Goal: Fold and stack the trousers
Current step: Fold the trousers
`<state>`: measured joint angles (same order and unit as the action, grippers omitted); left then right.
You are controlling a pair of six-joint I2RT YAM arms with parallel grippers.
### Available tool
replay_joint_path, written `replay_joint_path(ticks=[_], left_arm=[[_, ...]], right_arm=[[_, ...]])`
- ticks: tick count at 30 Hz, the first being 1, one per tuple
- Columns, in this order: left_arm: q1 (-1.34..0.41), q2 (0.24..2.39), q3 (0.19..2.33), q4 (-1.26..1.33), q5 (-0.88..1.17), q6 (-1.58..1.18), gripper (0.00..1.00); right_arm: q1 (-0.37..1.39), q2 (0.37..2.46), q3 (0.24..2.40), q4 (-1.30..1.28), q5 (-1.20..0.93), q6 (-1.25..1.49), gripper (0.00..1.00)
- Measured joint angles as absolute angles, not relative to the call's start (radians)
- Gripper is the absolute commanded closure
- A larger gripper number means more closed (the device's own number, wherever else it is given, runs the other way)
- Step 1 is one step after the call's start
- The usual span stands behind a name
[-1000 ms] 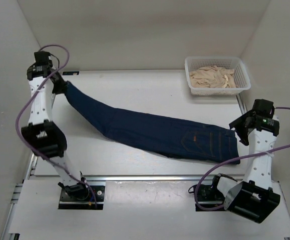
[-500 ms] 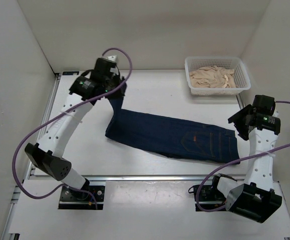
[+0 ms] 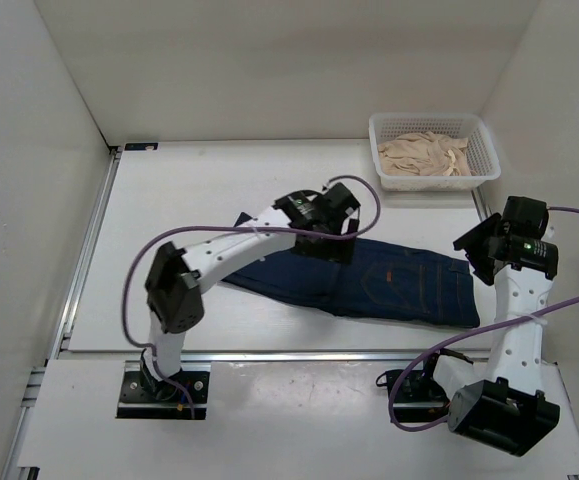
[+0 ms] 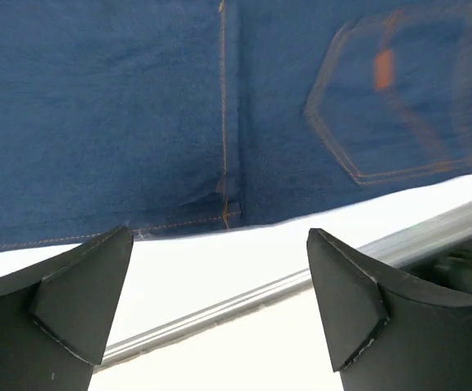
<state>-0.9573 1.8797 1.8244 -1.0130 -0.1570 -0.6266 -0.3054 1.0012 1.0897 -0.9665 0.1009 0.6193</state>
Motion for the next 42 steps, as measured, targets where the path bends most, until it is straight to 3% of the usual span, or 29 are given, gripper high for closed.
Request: replay_joint_path(ticks=[2,3,4,5,7,8,10,11,12,14,17,23,28,31,32,42], left_arm=[[-0.973,1.96,1.851,-1.04,-0.158,-0.622,0.1],[-0.976,1.986,1.856,-1.053,-0.159,-0.616,0.18],[-0.976,2.001,1.857,-1.069,-0.159,-0.605,0.39],[-0.975,2.006,1.862,-1.084,-0.16,-0.603,0.48],[-0.975,2.006,1.896,-1.109,-0.164,-0.574,0.56],[-0.974,2.006,1.921,-1.111,-0.165,-0.563,0.58],[-0.971,2.018,1.983,-1.116,-0.169,-0.542,0.47],[-0.971,2.035,2.024,-1.122,-0.169,-0.535,0.34],[-0.971,2.058,2.062,-1.121,-0.168,-0.527,0.14],[-0.971,2.122,2.119,-1.122,-0.161,-0.514,0.06],[-0.973,2.228,2.14,-1.124,-0.157,-0.502,0.06],[-0.983,2.394,2.078,-1.156,-0.16,-0.497,0.24],[-0.985,2.391,2.072,-1.157,-0.16,-0.501,0.37],[-0.986,2.391,2.072,-1.155,-0.157,-0.498,0.62],[-0.986,2.391,2.072,-1.156,-0.157,-0.495,0.89],[-0.971,2.329,2.082,-1.2,-0.156,-0.487,0.89]], right_arm=[[-0.305,1.001,1.089,-0.966,0.101,0.62,0.31],[-0.305,1.001,1.089,-0.966,0.101,0.62,0.31],[-0.305,1.001,1.089,-0.966,0.101,0.62,0.31],[-0.305,1.001,1.089,-0.966,0.1,0.62,0.31],[-0.305,1.001,1.089,-0.966,0.097,0.619,0.31],[-0.305,1.001,1.088,-0.966,0.097,0.62,0.31],[-0.305,0.998,1.083,-0.963,0.096,0.62,0.31],[-0.305,0.996,1.082,-0.965,0.094,0.62,0.31],[-0.305,0.994,1.082,-0.965,0.094,0.619,0.31],[-0.305,0.991,1.081,-0.963,0.094,0.619,0.31],[-0.305,0.989,1.081,-0.963,0.094,0.616,0.31],[-0.305,0.99,1.081,-0.963,0.094,0.606,0.31],[-0.305,0.993,1.081,-0.963,0.094,0.599,0.31],[-0.305,1.001,1.081,-0.963,0.094,0.598,0.31],[-0.305,1.002,1.081,-0.963,0.093,0.598,0.31],[-0.305,1.003,1.081,-0.963,0.094,0.598,0.31]])
